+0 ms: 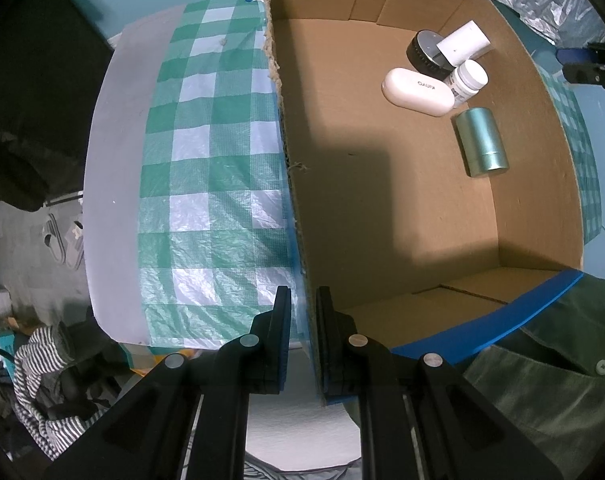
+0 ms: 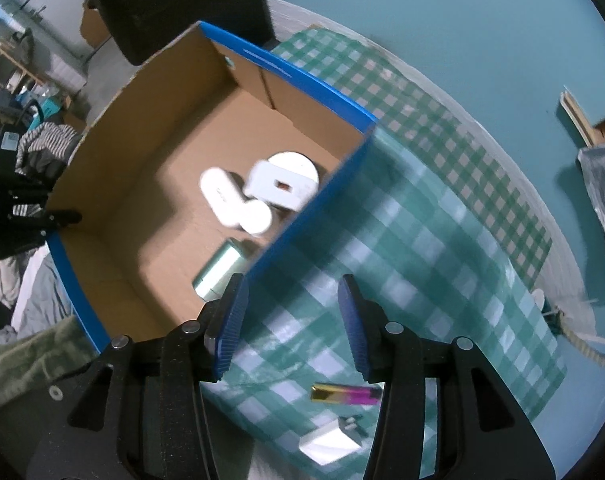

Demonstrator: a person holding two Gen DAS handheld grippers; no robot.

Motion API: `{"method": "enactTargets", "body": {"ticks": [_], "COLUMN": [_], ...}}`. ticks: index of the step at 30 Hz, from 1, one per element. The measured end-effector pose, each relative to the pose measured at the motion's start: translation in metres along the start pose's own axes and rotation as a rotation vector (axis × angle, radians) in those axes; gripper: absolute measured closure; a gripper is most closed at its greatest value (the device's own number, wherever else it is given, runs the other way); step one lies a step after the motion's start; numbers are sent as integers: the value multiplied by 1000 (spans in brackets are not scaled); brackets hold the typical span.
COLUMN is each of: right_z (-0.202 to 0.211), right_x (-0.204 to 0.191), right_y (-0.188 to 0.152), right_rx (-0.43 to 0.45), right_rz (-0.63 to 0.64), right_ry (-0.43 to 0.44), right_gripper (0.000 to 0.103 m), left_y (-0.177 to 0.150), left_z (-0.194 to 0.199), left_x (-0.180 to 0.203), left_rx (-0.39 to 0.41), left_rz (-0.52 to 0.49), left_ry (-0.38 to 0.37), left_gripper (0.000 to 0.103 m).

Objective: Organize rigid objects
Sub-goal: 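Move the right gripper to the white octagonal device and grasp it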

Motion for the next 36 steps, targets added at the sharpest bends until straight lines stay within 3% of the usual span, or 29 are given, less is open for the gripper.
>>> {"method": "enactTargets", "body": {"ticks": [11, 13, 19, 28, 36], "right_z": [-22, -29, -50, -79, -95], "right_x": [74, 86, 108, 95, 80], "right_y": [-53, -63, -85, -104, -113], "right_rx": [-83, -103, -115, -137, -144], "right_rz": [-171, -196, -219, -100, 71], "right_ry": [-62, -71, -70, -60, -140], "right_gripper": [51, 45, 43, 43, 40], "left_y": [-1, -1, -1, 0, 0], "left_z": [3, 3, 4, 4, 5], "left_x": [0, 0, 0, 0, -1], "left_rx": [4, 4, 4, 2, -7], "left_rz": [-2, -2, -4, -5, -8], "left_ry": [2, 2, 2, 2, 0], "left_gripper": [91, 91, 91, 91, 91]}}
Point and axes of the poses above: each gripper's, at about its wrist camera, not at the fingertips, and z roughly against the way its jaws point, x to its right, y to its top, the point moved 1 cm from there along -z, roughly the way its jaws point, and after that the axes turned 6 degrees about -y, right-handed, at the moved point
